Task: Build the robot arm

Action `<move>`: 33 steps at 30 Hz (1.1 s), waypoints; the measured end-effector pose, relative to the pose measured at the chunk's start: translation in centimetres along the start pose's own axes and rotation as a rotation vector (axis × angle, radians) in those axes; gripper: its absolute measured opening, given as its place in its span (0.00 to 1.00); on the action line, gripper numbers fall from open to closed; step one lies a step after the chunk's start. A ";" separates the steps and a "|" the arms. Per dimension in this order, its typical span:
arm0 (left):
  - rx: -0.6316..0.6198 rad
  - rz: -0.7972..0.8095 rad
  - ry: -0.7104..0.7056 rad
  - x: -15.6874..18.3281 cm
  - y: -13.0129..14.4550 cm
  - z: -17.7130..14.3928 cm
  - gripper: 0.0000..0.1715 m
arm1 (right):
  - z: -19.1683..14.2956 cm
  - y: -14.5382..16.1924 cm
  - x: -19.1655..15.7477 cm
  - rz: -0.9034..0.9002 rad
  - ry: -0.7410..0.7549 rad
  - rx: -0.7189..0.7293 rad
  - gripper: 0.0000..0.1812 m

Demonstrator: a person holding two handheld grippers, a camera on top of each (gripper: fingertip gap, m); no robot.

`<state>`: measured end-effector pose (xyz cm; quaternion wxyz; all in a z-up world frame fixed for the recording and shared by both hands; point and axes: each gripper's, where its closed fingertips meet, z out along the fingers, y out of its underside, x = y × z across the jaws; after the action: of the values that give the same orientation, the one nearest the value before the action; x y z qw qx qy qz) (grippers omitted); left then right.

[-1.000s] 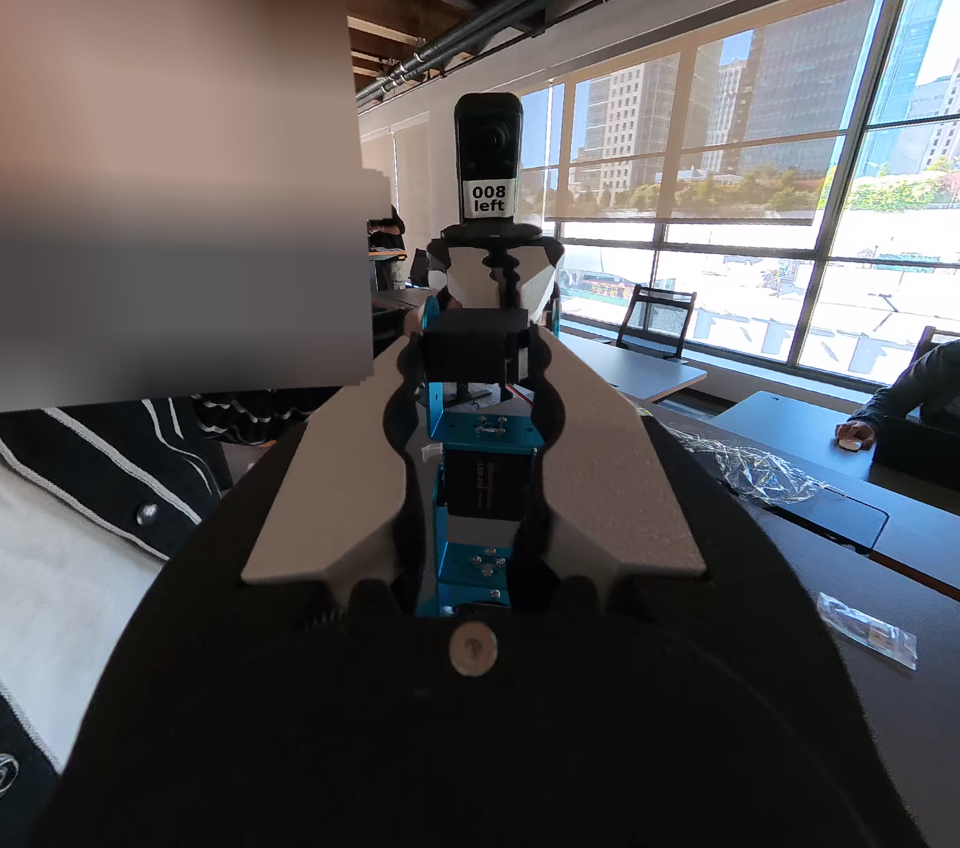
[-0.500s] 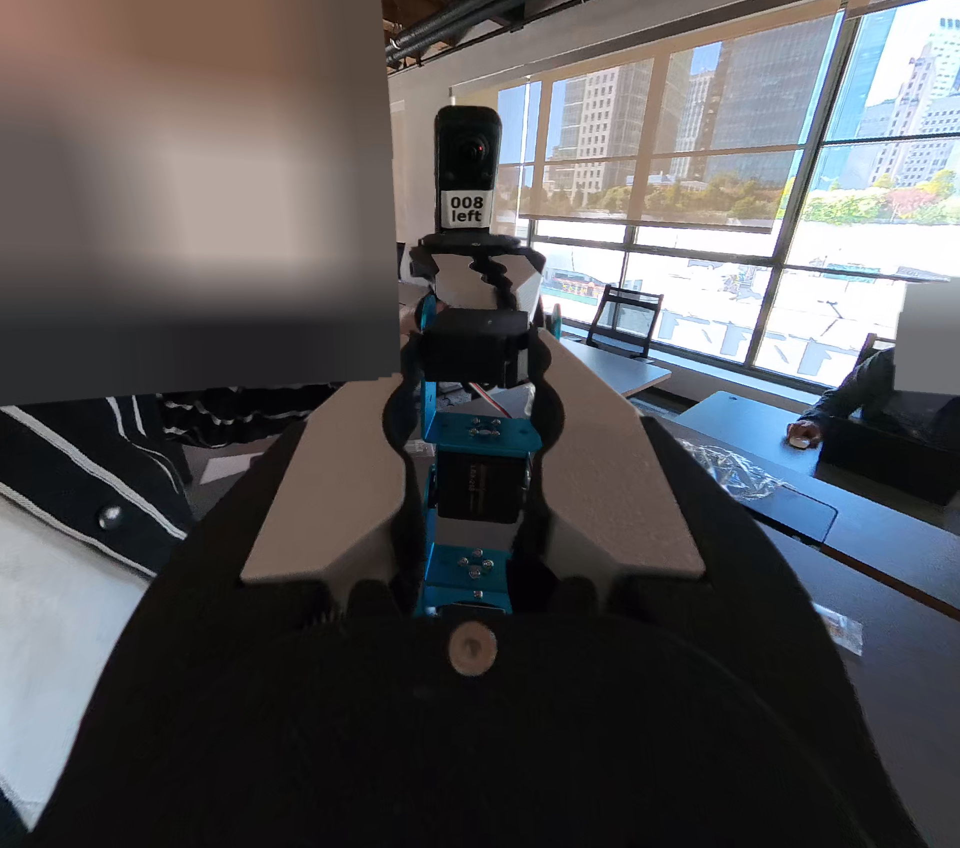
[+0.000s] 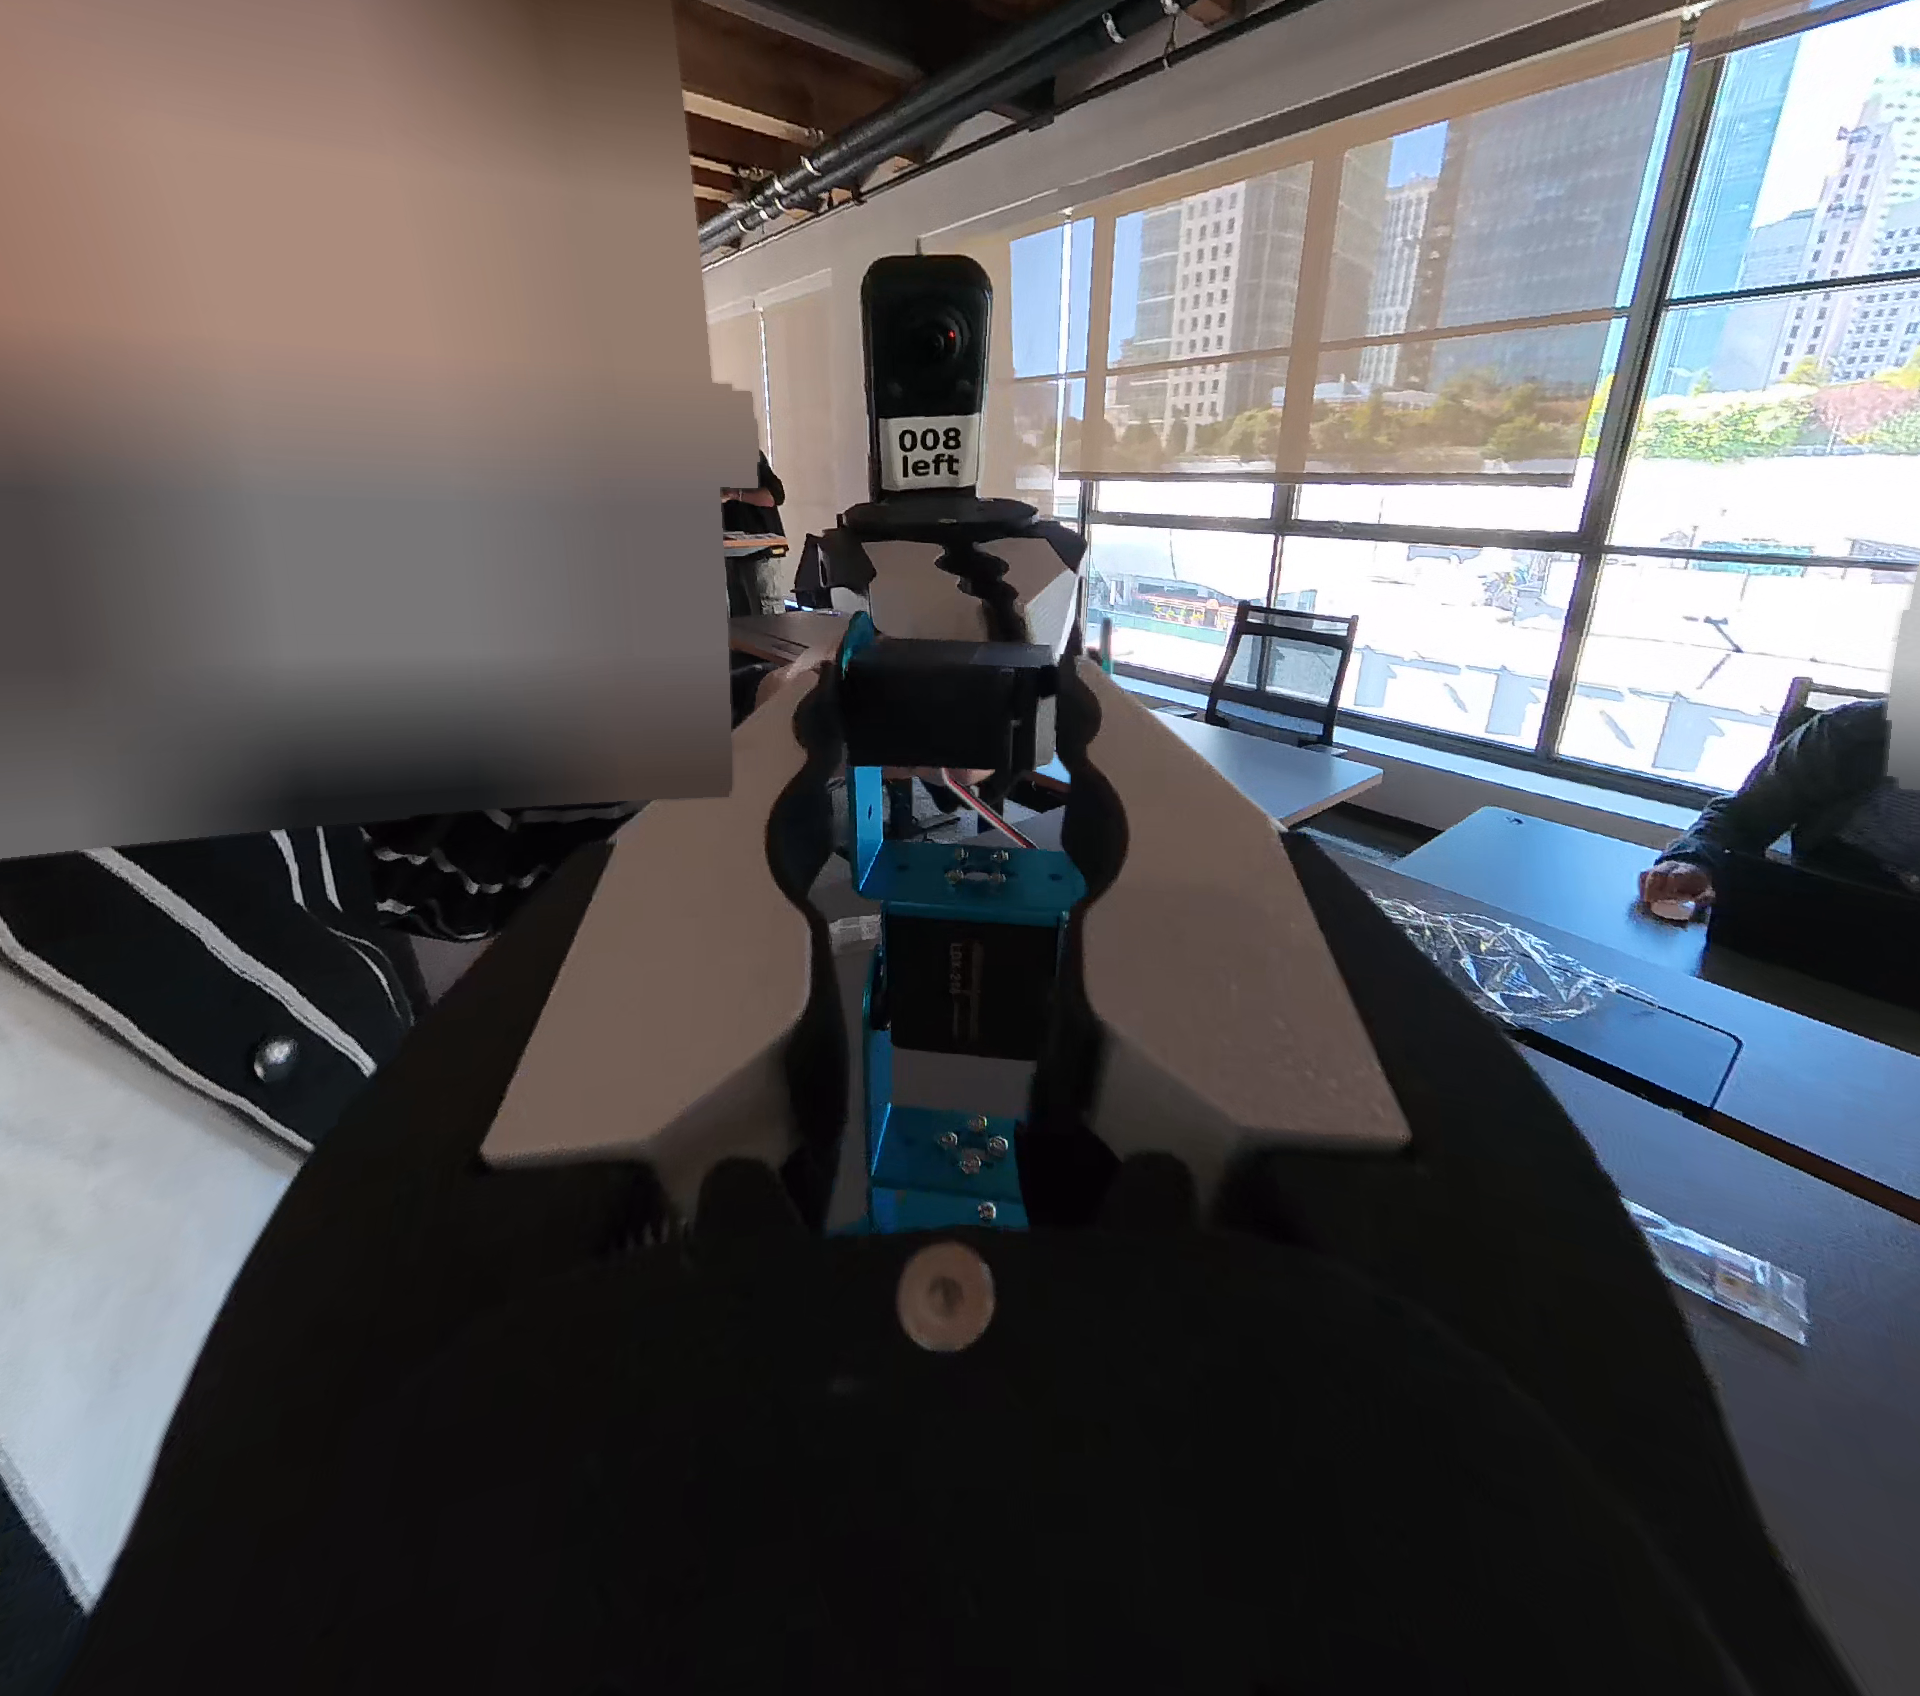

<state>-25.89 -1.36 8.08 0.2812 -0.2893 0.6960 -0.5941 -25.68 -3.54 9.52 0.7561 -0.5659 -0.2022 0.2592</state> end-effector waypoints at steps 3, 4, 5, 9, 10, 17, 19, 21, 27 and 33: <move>-0.015 0.029 -0.056 -0.6 0.1 -0.1 0.00 | 0.0 0.6 0.4 -0.018 0.031 -0.031 0.22; -0.015 0.034 -0.072 -0.7 0.0 -0.2 0.00 | 0.1 0.7 0.6 -0.023 0.043 -0.039 0.22; -0.017 0.036 -0.079 -0.7 0.0 -0.2 0.00 | 0.1 0.7 0.7 -0.026 0.052 -0.039 0.22; -0.011 0.050 -0.094 -0.5 -0.2 -0.2 0.00 | 0.1 0.2 0.5 -0.023 0.048 -0.018 0.22; -0.004 0.056 -0.098 -0.5 -0.4 -0.3 0.00 | 0.1 0.2 0.4 -0.021 0.044 -0.018 0.22; 0.002 0.031 -0.098 -0.4 -0.3 -0.5 0.00 | 0.3 0.1 0.4 -0.027 0.054 -0.029 0.22; 0.000 0.038 -0.109 -0.4 -0.2 -0.6 0.00 | 0.3 0.2 0.4 -0.031 0.059 -0.031 0.21; 0.000 0.058 -0.137 -0.7 -0.2 -0.8 0.00 | 0.4 0.3 0.5 -0.043 0.076 -0.039 0.21; 0.013 0.046 -0.140 -0.8 -0.4 -0.7 0.00 | 0.4 0.1 0.7 -0.058 0.100 -0.034 0.21; 0.015 0.051 -0.153 -0.9 -0.4 -0.6 0.00 | -0.3 0.1 1.1 -0.040 0.127 -0.020 0.20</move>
<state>-25.75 -0.33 8.57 0.3506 -0.3139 0.6751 -0.5681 -24.59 -3.07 9.37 0.7666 -0.5847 -0.1678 0.2058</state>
